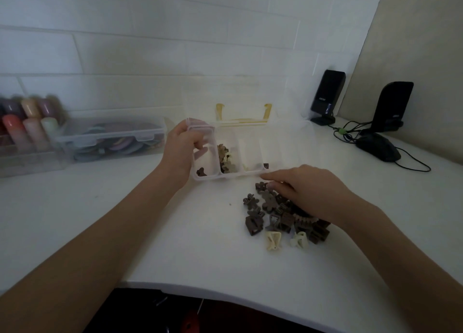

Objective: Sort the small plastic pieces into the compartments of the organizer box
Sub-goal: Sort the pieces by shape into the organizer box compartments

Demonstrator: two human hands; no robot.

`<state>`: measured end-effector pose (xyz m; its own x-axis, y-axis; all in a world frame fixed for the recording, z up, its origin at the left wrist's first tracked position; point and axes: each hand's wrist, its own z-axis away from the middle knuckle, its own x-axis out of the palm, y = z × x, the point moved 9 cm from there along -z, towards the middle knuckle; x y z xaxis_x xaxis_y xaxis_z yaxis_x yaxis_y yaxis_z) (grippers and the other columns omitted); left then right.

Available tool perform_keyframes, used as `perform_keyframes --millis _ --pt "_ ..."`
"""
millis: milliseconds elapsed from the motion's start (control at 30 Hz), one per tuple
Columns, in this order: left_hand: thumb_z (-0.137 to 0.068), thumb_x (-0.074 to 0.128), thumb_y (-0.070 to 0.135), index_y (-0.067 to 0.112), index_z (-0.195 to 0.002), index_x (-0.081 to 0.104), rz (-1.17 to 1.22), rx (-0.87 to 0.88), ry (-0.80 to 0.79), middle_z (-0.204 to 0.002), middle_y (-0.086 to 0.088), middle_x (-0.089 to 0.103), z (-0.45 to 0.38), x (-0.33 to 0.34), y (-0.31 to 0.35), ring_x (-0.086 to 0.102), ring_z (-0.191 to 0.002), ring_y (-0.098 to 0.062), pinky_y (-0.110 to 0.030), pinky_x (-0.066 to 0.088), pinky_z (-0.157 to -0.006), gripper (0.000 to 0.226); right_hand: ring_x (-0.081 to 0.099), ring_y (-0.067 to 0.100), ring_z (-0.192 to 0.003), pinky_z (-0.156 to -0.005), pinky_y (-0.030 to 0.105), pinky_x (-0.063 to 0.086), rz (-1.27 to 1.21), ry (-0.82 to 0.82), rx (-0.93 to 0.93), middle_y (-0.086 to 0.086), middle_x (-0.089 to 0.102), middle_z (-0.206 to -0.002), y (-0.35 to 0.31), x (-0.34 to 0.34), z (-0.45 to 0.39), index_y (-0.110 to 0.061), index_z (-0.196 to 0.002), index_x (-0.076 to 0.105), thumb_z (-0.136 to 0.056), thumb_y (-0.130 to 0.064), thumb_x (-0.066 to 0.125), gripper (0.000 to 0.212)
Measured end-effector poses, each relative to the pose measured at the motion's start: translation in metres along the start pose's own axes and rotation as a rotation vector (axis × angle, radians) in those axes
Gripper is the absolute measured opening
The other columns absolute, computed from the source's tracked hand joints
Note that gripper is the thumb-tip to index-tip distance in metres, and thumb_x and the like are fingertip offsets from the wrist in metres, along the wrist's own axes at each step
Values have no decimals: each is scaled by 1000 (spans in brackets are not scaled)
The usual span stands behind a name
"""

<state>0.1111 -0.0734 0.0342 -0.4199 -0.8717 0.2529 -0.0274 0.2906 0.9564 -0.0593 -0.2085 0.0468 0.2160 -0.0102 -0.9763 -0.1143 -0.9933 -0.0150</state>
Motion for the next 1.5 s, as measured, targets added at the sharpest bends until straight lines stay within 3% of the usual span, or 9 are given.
perform_keyframes --millis 167,467,700,800,867,967,1067,1300,1500 --pt "-76 48 -11 18 -78 60 -11 10 -29 -87 -4 65 1 4 2 55 -96 -26 -44 46 -95 32 40 2 -50 -51 19 29 -143 2 37 -13 41 -54 -1 -2 -2 -42 -110 63 -93 -38 49 22" --pt "-53 52 3 18 -77 58 -10 -12 -76 -85 -4 64 6 10 4 55 -96 -26 -41 47 -90 29 39 6 -41 -52 28 40 -457 103 7 -13 46 -42 -1 -8 -3 -31 -75 68 -77 -27 73 7" --pt "-52 53 4 20 -75 59 -17 -3 -72 -86 -7 60 7 10 6 54 -95 -26 -44 46 -93 29 42 8 -43 -46 13 29 -326 132 22 -9 45 -43 -6 -15 1 -42 -95 71 -84 -42 62 13" --pt "-49 51 4 19 -76 58 -22 -3 -74 -85 -6 61 8 11 6 55 -95 -26 -43 46 -93 32 48 -8 -54 -46 13 26 -210 79 -40 -12 41 -43 -23 -14 5 -50 -112 60 -87 -53 50 28" --pt "-47 51 4 18 -76 57 -21 -5 -71 -84 -6 61 8 11 6 55 -95 -26 -41 46 -90 33 46 -5 -52 -50 12 24 -159 49 -97 -17 39 -47 -39 -11 7 -52 -122 52 -87 -58 44 36" --pt "-49 53 5 19 -75 58 -22 -7 -67 -85 -6 62 7 11 5 55 -94 -26 -38 46 -85 30 57 0 -79 -59 18 32 -107 58 -125 -20 63 -76 -56 -8 5 -48 -128 48 -83 -69 34 51" --pt "-50 53 5 19 -76 58 -28 -4 -78 -88 -7 62 8 13 5 55 -94 -26 -36 47 -83 30 59 11 -97 -69 26 42 -23 58 -123 -12 68 -100 -61 -5 1 -46 -129 45 -77 -76 38 61" --pt "-53 56 6 20 -75 59 -25 -3 -78 -91 -10 59 8 13 5 55 -93 -25 -40 46 -87 26 50 12 -72 -51 22 29 25 21 -6 -13 57 -82 -51 -11 1 -36 -101 50 -71 -74 52 48" --pt "-50 52 4 19 -75 58 -25 -2 -74 -88 -7 61 7 12 4 56 -94 -25 -42 47 -89 30 57 12 -85 -62 25 37 80 24 19 -13 64 -100 -51 -13 3 -39 -111 57 -72 -74 51 53"
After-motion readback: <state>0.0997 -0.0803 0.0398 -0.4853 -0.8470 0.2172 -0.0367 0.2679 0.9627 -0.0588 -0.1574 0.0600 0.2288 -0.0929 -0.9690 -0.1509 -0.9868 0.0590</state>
